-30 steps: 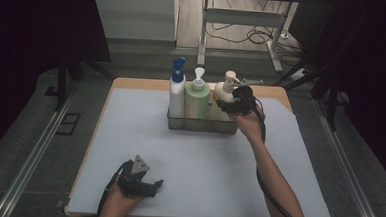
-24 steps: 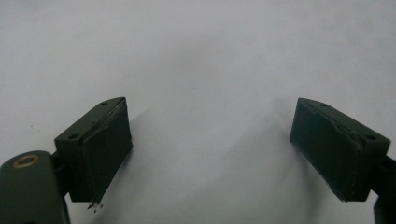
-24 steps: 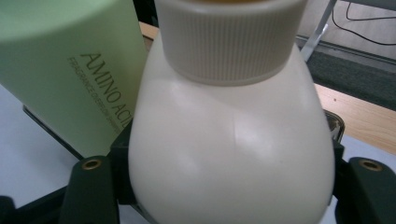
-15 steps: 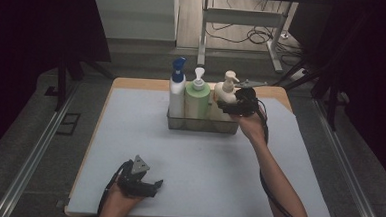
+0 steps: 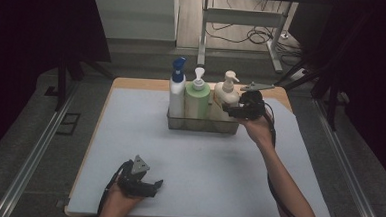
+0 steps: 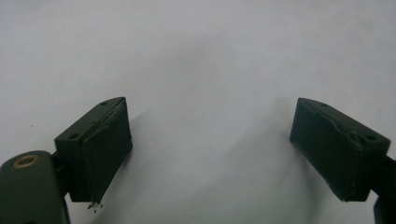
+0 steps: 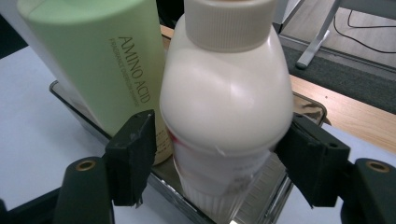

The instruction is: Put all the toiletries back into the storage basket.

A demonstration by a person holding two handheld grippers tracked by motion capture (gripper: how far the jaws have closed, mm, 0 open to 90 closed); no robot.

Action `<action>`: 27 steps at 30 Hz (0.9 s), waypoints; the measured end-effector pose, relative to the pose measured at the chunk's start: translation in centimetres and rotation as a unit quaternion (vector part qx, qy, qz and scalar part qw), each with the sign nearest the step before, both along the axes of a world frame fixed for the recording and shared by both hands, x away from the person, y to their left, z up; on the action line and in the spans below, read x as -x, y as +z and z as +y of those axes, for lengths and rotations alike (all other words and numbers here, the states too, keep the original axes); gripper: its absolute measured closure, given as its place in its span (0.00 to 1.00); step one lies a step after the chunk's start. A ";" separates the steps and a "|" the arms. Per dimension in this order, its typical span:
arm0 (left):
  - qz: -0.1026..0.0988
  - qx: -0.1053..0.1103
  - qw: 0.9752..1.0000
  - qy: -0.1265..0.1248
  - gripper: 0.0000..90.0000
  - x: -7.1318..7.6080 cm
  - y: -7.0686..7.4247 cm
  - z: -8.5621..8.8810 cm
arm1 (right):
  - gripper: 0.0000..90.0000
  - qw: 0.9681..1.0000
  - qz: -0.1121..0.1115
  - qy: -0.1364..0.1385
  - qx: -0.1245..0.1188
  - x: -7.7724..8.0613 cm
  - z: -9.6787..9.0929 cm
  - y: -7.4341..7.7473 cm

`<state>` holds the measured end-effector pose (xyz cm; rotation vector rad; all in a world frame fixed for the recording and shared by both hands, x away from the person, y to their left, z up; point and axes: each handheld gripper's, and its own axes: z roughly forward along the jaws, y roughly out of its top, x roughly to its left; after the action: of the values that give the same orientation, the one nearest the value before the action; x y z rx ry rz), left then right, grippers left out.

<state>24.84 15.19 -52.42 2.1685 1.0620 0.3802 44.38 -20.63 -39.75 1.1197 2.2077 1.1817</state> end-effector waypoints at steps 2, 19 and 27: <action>0.000 0.000 1.000 0.000 0.14 0.0 0.0 0.0 | 0.36 1.000 0.001 0.002 -0.004 0.2 -0.3 0.1; 0.000 -0.001 1.000 0.000 0.14 0.0 0.0 0.0 | 0.61 0.999 0.022 0.023 0.009 2.1 -2.3 0.3; 0.000 -0.001 1.000 0.000 0.14 0.0 0.0 0.0 | 0.75 0.999 0.030 0.013 0.020 2.2 -3.1 0.1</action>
<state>24.83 15.20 -52.42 2.1694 1.0619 0.3813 42.18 -23.76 -39.65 1.1284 2.2866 1.1235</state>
